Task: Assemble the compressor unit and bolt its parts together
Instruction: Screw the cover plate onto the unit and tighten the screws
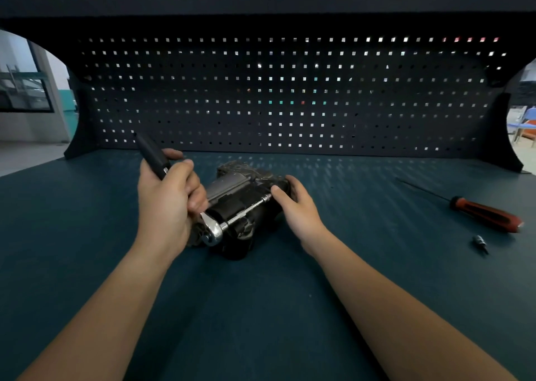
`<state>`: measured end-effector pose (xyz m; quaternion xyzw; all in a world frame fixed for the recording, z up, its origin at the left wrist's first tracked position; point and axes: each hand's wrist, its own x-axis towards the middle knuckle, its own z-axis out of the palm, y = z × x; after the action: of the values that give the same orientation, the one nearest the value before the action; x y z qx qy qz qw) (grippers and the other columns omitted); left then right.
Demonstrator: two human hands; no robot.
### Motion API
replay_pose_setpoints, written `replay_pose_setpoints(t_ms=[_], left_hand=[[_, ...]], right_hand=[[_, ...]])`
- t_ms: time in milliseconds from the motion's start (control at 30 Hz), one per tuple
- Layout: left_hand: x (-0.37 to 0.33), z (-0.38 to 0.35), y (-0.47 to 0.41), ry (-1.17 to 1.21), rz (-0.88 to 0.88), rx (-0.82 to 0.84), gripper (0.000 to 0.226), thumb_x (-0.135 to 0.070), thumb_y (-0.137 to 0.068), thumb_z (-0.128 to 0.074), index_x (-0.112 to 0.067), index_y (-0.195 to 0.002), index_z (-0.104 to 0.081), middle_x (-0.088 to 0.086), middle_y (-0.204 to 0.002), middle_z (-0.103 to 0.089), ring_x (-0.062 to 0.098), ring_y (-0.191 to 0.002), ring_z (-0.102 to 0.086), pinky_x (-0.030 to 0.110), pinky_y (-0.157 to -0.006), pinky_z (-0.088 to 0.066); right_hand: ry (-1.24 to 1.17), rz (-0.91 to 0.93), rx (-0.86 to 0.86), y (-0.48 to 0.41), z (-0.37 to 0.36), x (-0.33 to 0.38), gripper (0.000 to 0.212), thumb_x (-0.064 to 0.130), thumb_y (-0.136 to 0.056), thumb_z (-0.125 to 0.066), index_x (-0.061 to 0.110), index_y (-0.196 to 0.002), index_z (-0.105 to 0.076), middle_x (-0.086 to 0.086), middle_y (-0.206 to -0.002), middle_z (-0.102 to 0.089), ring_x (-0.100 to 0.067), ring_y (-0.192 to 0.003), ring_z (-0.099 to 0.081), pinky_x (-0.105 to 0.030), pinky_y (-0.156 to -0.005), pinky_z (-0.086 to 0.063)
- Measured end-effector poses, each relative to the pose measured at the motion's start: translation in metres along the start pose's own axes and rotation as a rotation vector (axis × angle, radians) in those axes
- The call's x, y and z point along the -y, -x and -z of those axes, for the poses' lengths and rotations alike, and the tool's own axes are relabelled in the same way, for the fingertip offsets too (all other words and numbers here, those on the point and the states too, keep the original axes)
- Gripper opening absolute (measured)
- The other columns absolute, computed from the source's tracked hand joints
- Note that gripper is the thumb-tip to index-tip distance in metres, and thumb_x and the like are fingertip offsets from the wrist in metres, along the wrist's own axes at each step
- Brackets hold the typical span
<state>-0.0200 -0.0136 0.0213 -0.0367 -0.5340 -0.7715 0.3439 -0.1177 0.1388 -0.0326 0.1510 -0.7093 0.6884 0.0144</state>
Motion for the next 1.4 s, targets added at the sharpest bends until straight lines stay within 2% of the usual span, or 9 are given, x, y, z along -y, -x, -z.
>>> replay_pose_setpoints(t_ms=[100, 233, 400, 567, 833, 1000, 1233, 1333, 1400], left_hand=[[-0.003, -0.002, 0.0, -0.053, -0.023, 0.034, 0.027, 0.002, -0.089, -0.039, -0.024, -0.083, -0.043, -0.009, -0.043, -0.031, 0.007, -0.032, -0.027, 0.017, -0.035, -0.027], [-0.008, -0.01, 0.003, -0.156, -0.068, 0.096, 0.028, 0.002, -0.088, -0.04, -0.025, -0.085, -0.044, -0.009, -0.044, -0.031, 0.009, -0.034, -0.028, 0.018, -0.036, -0.029], [-0.006, -0.025, 0.008, -0.224, -0.101, 0.167, 0.028, 0.003, -0.089, -0.039, -0.025, -0.088, -0.045, -0.01, -0.042, -0.032, 0.008, -0.034, -0.029, 0.019, -0.035, -0.029], [-0.005, -0.009, 0.003, -0.185, -0.103, 0.072, 0.03, 0.002, -0.086, -0.04, -0.027, -0.084, -0.045, -0.011, -0.042, -0.032, 0.008, -0.033, -0.029, 0.019, -0.035, -0.029], [-0.009, 0.0, -0.005, -0.154, -0.049, 0.087, 0.031, 0.0, -0.084, -0.041, -0.029, -0.082, -0.048, -0.009, -0.043, -0.031, 0.008, -0.032, -0.028, 0.018, -0.036, -0.029], [-0.012, 0.009, -0.003, -0.084, 0.04, -0.003, 0.02, -0.005, -0.093, -0.045, -0.024, -0.087, -0.05, -0.009, -0.042, -0.033, 0.006, -0.033, -0.03, 0.016, -0.036, -0.03], [-0.038, 0.024, -0.006, 0.318, 0.153, -0.059, 0.025, -0.015, -0.095, -0.042, -0.026, -0.073, -0.047, -0.013, -0.037, -0.029, 0.002, -0.026, -0.025, 0.01, -0.028, -0.02], [-0.036, 0.015, 0.005, 0.322, 0.066, -0.093, 0.023, -0.019, -0.094, -0.043, -0.024, -0.072, -0.045, -0.011, -0.038, -0.025, 0.003, -0.028, -0.02, 0.015, -0.03, -0.016], [-0.033, 0.005, 0.017, 0.224, -0.084, -0.076, 0.021, -0.02, -0.092, -0.045, -0.021, -0.071, -0.046, -0.01, -0.038, -0.025, 0.004, -0.03, -0.02, 0.017, -0.033, -0.019]], right_hand=[[-0.015, -0.015, -0.005, 0.001, 0.0, 0.002, 0.055, 0.031, -0.094, -0.05, 0.025, -0.144, -0.028, 0.006, -0.144, -0.038, -0.003, -0.116, -0.037, -0.017, -0.089, -0.031], [-0.063, -0.051, -0.014, 0.004, 0.0, 0.005, 0.056, 0.026, -0.095, -0.05, 0.025, -0.145, -0.027, 0.004, -0.147, -0.035, -0.012, -0.132, -0.034, -0.02, -0.094, -0.028], [-0.113, -0.103, -0.028, 0.007, 0.008, 0.006, 0.056, 0.021, -0.094, -0.052, 0.022, -0.145, -0.029, 0.005, -0.145, -0.038, -0.002, -0.112, -0.037, -0.019, -0.092, -0.028], [-0.023, -0.077, -0.011, 0.005, 0.005, 0.008, 0.051, 0.028, -0.097, -0.045, 0.023, -0.145, -0.027, 0.006, -0.148, -0.033, -0.01, -0.134, -0.031, -0.018, -0.093, -0.026], [0.053, -0.028, -0.039, 0.004, 0.005, 0.007, 0.046, 0.025, -0.099, -0.04, 0.017, -0.143, -0.033, 0.005, -0.146, -0.037, -0.009, -0.132, -0.034, -0.015, -0.095, -0.026], [0.066, 0.003, -0.128, 0.005, -0.002, 0.011, 0.042, 0.023, -0.097, -0.042, 0.013, -0.138, -0.042, 0.002, -0.142, -0.044, -0.012, -0.131, -0.038, -0.018, -0.097, -0.027], [0.108, 0.132, -0.403, 0.014, -0.009, 0.027, 0.029, 0.011, -0.093, -0.045, 0.014, -0.118, -0.058, 0.003, -0.125, -0.051, -0.005, -0.106, -0.047, -0.017, -0.088, -0.036], [0.065, 0.209, -0.382, 0.023, -0.021, 0.042, 0.025, 0.012, -0.092, -0.046, 0.017, -0.113, -0.059, 0.006, -0.117, -0.051, 0.001, -0.092, -0.05, -0.007, -0.074, -0.039], [0.042, 0.234, -0.326, 0.031, -0.031, 0.051, 0.016, 0.015, -0.092, -0.048, 0.023, -0.102, -0.057, 0.008, -0.11, -0.051, 0.005, -0.085, -0.05, -0.001, -0.067, -0.039]])
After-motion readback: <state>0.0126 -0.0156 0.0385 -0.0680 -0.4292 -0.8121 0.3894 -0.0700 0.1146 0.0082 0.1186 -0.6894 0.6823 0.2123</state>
